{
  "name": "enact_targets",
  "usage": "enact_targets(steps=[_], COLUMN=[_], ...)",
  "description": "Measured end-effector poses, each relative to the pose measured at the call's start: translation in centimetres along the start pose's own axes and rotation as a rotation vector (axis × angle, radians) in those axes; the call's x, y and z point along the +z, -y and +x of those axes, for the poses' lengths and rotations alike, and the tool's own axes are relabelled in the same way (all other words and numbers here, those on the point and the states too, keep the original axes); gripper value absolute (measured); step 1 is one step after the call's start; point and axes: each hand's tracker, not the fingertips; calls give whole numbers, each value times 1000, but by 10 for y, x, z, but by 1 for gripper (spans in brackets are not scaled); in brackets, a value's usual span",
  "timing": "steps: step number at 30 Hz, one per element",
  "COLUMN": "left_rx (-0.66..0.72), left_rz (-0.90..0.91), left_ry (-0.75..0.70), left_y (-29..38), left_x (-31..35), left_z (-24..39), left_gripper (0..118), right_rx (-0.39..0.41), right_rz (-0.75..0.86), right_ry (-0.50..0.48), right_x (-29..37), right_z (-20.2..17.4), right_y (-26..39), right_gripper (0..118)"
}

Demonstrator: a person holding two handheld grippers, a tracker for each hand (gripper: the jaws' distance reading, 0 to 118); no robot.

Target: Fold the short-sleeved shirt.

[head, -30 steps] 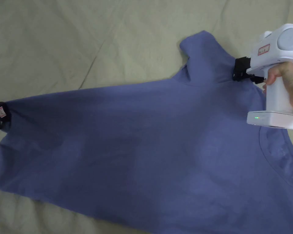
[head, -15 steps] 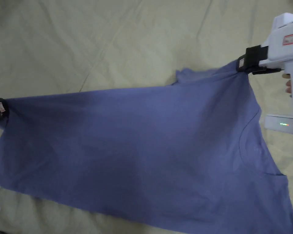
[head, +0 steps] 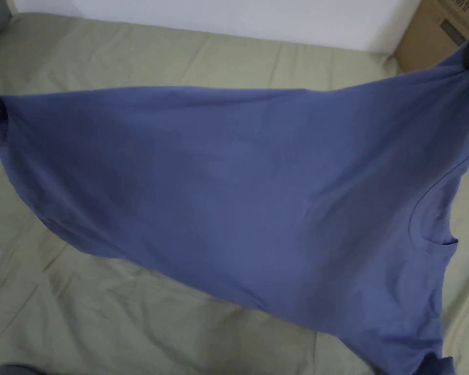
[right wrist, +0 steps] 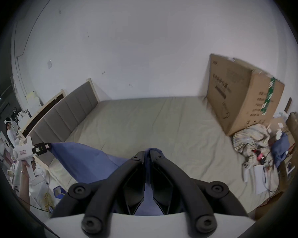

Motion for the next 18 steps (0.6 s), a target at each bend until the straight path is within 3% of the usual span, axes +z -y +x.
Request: enact_targets(steps=[9,13,17,18], left_rx=[-69,-101,-145,-183], left_rz=[165,215,281,286], left_ry=[40,-4,-83,-127], left_y=[-99,-155,-138,-189], left_x=[19,10,11,1], left_z=[61,94,79,79], left_gripper=[0,0,0,0], right_rx=[39,25,10,6], right_rz=[168,214,251,253], right_ry=[150,185,234,229], right_x=[60,55,32,24], right_z=[-16,-29,-32,-33], right_y=[-66,-101,-142,-154], right_gripper=[4,4,4,4])
